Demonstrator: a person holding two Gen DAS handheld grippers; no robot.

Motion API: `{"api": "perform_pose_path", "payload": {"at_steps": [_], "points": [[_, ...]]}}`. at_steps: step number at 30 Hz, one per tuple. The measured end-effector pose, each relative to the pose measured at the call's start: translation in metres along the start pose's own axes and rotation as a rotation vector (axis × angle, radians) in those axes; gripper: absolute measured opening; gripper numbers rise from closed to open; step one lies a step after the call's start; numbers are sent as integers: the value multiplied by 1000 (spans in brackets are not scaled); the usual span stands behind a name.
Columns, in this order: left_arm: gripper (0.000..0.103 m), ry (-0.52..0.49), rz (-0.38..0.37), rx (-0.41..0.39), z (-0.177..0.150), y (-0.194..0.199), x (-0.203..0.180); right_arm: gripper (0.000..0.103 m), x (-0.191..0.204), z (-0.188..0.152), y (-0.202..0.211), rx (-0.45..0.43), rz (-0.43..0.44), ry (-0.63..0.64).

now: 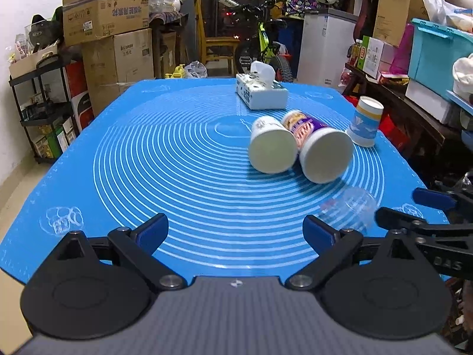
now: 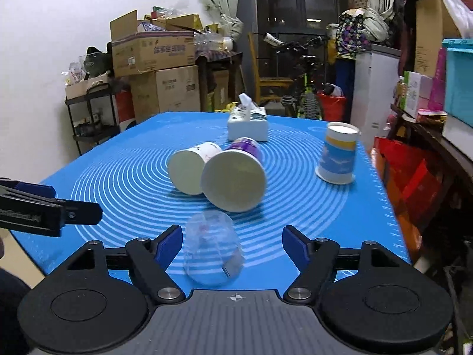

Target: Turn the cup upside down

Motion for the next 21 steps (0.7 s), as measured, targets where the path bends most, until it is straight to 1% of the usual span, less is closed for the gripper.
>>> {"api": "perform_pose_path", "payload": {"at_steps": [2,8,11,14,18,21], "points": [[97,-8,16,1,-4,5,-5,78,0,-3,12,1,-12,6],[97,-23,-24,2,-11,16,-20,78,2,-13,34,16,-30,9],[97,-24,-42,4,-14,19,-27,78,3,-18,40,28,-45,24],[97,-42,-43,-4,-19,23,-34,78,3,-23,45,34,-42,22],[97,-54,-58,13,-25,24,-40,78,1,-26,50,38,-48,22],[97,-65,-59,12,-27,25,-44,78,0,-28,52,45,-56,18]]}}
Point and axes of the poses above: each gripper's, at about its wrist camera, not at the fingertips, and y roughly against the way its jaws point, x to its left, z to its top, the point moved 9 cm from there along -y, roughly the way its jaws point, and after that the axes turned 9 degrees about z, right-handed, at the moved point
